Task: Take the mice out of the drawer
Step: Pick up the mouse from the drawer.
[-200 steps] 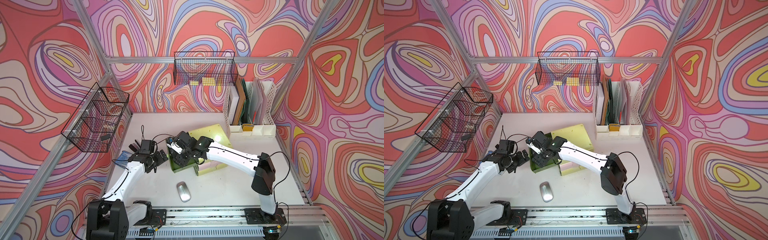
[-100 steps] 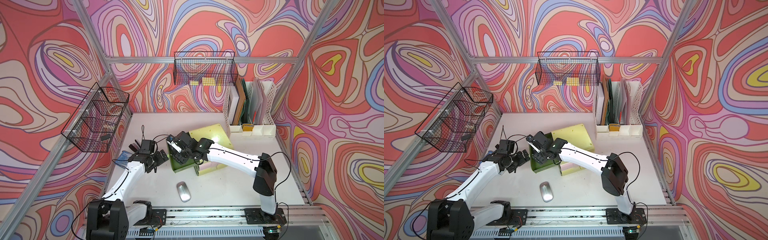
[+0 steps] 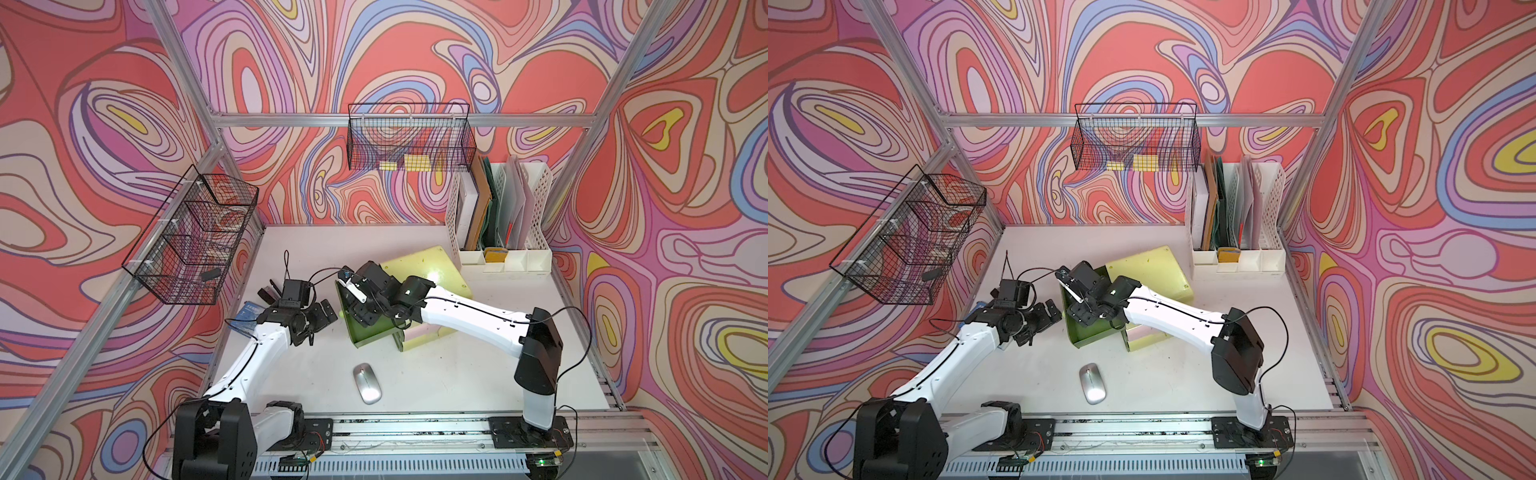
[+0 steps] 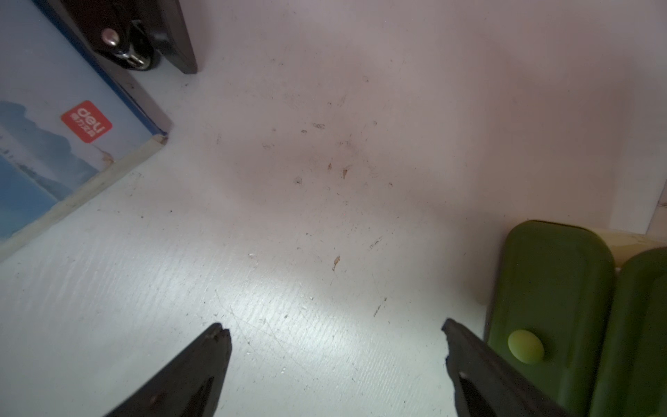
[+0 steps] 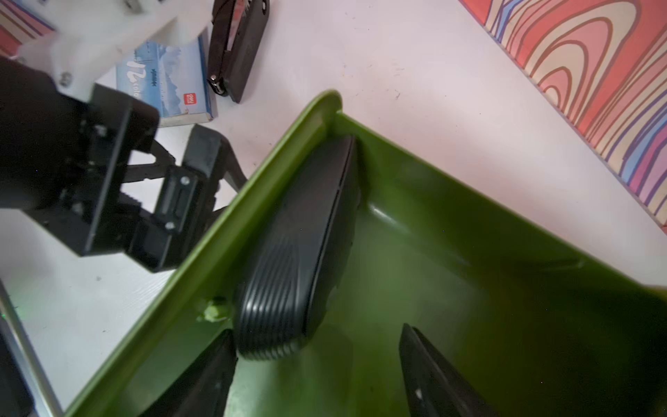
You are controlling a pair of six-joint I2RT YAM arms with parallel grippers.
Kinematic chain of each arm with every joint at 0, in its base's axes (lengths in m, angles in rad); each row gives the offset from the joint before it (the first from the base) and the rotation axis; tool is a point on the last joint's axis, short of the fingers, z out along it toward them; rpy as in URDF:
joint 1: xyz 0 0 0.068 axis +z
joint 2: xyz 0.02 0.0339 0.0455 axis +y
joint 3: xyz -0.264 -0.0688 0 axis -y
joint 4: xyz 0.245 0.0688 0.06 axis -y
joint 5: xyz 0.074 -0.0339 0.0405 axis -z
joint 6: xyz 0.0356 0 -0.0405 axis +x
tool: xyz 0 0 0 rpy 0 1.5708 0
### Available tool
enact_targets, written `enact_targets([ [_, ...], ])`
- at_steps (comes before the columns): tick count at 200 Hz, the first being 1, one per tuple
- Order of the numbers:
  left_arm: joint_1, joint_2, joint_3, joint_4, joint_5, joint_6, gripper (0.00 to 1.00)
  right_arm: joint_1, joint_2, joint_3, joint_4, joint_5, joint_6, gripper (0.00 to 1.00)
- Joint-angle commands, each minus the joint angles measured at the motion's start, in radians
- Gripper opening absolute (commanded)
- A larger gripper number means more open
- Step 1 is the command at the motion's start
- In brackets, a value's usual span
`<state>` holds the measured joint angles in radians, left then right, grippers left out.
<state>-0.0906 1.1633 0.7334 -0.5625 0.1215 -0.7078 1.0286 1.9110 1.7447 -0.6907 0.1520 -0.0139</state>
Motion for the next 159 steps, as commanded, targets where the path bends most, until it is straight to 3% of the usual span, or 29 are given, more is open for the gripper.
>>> enact_targets([
  [1,-0.013,0.004,-0.008,0.013,0.0,-0.005,0.97,-0.014,-0.048,-0.029,0.043,-0.018,-0.008,0.76],
  [46,-0.021,-0.005,-0.005,-0.005,-0.011,-0.001,0.97,-0.027,-0.053,-0.099,0.196,-0.027,-0.037,0.73],
  [98,-0.024,-0.003,-0.004,-0.004,-0.011,-0.001,0.97,-0.033,-0.053,-0.126,0.251,-0.004,-0.043,0.55],
  [159,-0.041,0.008,-0.002,0.004,-0.014,-0.007,0.97,-0.064,-0.033,-0.114,0.24,-0.081,-0.034,0.43],
])
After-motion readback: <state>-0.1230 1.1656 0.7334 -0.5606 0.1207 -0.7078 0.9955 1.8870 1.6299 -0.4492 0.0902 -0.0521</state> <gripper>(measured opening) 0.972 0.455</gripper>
